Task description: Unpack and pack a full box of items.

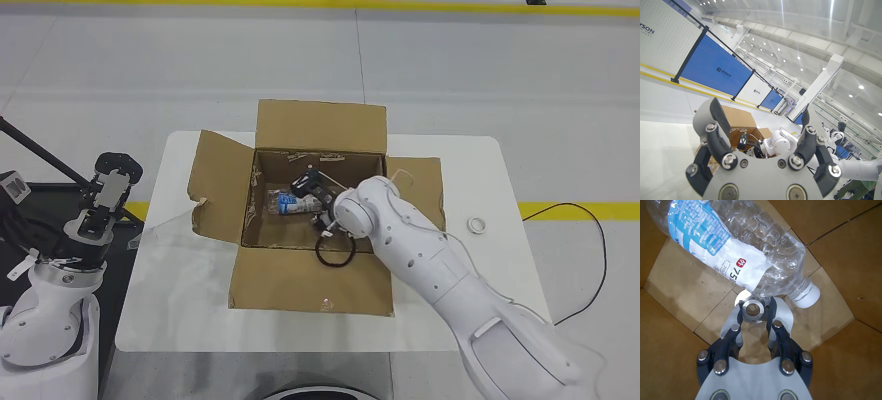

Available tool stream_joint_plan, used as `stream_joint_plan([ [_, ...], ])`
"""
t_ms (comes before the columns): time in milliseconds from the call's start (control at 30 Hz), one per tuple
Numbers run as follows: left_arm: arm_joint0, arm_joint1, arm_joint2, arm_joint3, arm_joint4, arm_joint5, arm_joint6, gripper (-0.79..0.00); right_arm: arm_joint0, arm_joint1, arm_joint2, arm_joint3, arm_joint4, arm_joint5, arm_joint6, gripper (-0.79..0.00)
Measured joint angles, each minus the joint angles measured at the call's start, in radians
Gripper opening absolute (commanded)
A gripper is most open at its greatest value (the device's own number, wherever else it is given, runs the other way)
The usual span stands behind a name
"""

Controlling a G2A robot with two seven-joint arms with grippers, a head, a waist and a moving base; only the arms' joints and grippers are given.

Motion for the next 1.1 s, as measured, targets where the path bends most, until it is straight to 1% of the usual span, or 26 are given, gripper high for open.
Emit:
stream_joint_plan([
  [100,0.0,0.0,0.0,0.0,0.0,0.0,0.0,0.0,0.003,-0.003,0.004,0.004,-0.006,-0.001,0.0,-0.637],
  [200,0.0,0.0,0.0,0.0,0.0,0.0,0.0,0.0,0.003,-0.004,0.011,0.0,-0.014,-0.001,0.004,-0.659],
  [233,0.0,0.0,0.0,0.0,0.0,0.0,0.0,0.0,0.002,-0.004,0.013,-0.003,-0.016,0.0,0.005,-0.693],
  [333,0.0,0.0,0.0,0.0,0.0,0.0,0.0,0.0,-0.002,-0.001,0.024,-0.016,-0.029,0.001,0.013,-0.745],
  [367,0.0,0.0,0.0,0.0,0.0,0.0,0.0,0.0,-0.005,0.001,0.028,-0.021,-0.033,0.002,0.015,-0.785],
  [567,0.0,0.0,0.0,0.0,0.0,0.0,0.0,0.0,-0.036,0.021,0.073,-0.089,-0.055,-0.006,0.027,-0.785],
  [767,0.0,0.0,0.0,0.0,0.0,0.0,0.0,0.0,-0.114,0.067,0.172,-0.252,-0.066,-0.051,0.043,-0.785],
  [967,0.0,0.0,0.0,0.0,0.0,0.0,0.0,0.0,-0.252,0.127,0.328,-0.499,-0.072,-0.119,0.062,-0.785],
  [1100,0.0,0.0,0.0,0.0,0.0,0.0,0.0,0.0,-0.371,0.164,0.464,-0.682,-0.03,-0.173,0.017,-0.785],
])
